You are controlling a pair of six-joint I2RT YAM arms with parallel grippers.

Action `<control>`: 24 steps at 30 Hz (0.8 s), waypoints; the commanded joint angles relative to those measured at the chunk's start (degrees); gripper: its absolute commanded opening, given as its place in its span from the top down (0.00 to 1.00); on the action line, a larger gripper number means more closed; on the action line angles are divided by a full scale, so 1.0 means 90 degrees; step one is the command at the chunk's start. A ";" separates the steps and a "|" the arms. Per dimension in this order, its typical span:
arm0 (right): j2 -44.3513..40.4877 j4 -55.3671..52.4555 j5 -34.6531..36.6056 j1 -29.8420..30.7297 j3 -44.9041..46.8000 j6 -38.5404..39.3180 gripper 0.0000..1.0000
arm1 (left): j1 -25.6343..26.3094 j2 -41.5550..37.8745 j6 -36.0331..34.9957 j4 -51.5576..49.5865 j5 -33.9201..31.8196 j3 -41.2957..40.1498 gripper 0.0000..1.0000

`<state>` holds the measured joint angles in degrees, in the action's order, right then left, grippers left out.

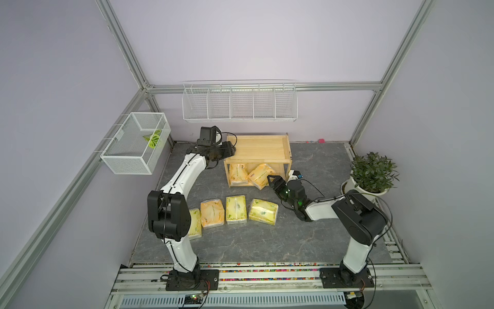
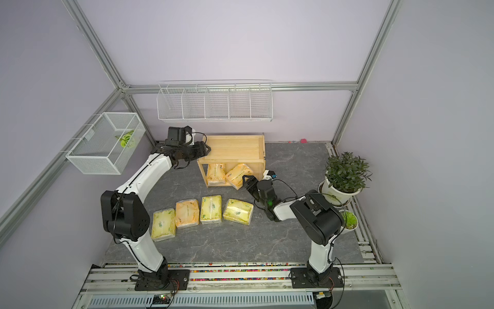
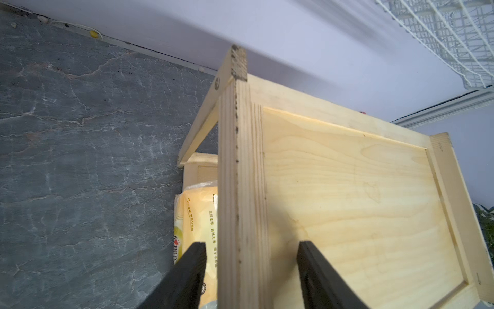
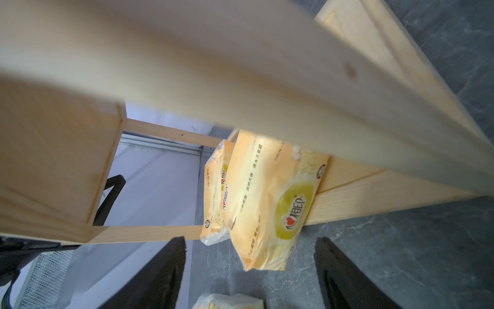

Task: Place the tissue boxes on the shelf by color
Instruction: Adjust the box of tissues on the shelf.

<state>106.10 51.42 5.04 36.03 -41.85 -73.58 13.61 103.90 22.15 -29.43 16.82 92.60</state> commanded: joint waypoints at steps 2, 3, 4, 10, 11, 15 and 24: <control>0.0280 0.0452 0.0435 0.0037 -0.0036 -0.0222 0.19 | 0.0012 -0.0069 -0.0137 -0.0114 0.0167 -0.0175 0.40; 0.0336 0.0465 0.0468 0.0038 -0.0065 -0.0248 0.19 | 0.0012 -0.0078 -0.0134 -0.0109 0.0187 -0.0198 0.40; 0.0382 0.0481 0.0484 0.0029 -0.0100 -0.0254 0.19 | 0.0012 -0.0077 -0.0146 -0.0099 0.0206 -0.0215 0.40; 0.0651 0.0446 0.0443 0.0035 -0.0470 -0.0267 0.20 | 0.0012 -0.0116 -0.0155 -0.0041 0.0279 -0.0345 0.40; 0.0677 0.0434 0.0446 0.0045 -0.0519 -0.0260 0.20 | 0.0012 -0.0128 -0.0157 -0.0031 0.0290 -0.0361 0.40; 0.0720 0.0285 0.0465 0.0048 -0.0697 -0.0228 0.20 | 0.0011 -0.0145 -0.0196 -0.0041 0.0307 -0.0401 0.40; 0.0950 0.0195 0.0392 0.0027 -0.1000 -0.0255 0.20 | 0.0012 -0.0128 -0.0231 -0.0021 0.0401 -0.0435 0.40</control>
<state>113.06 53.36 9.41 35.99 -49.36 -75.90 13.43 102.74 21.28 -27.49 18.74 90.41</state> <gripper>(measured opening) 0.804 0.601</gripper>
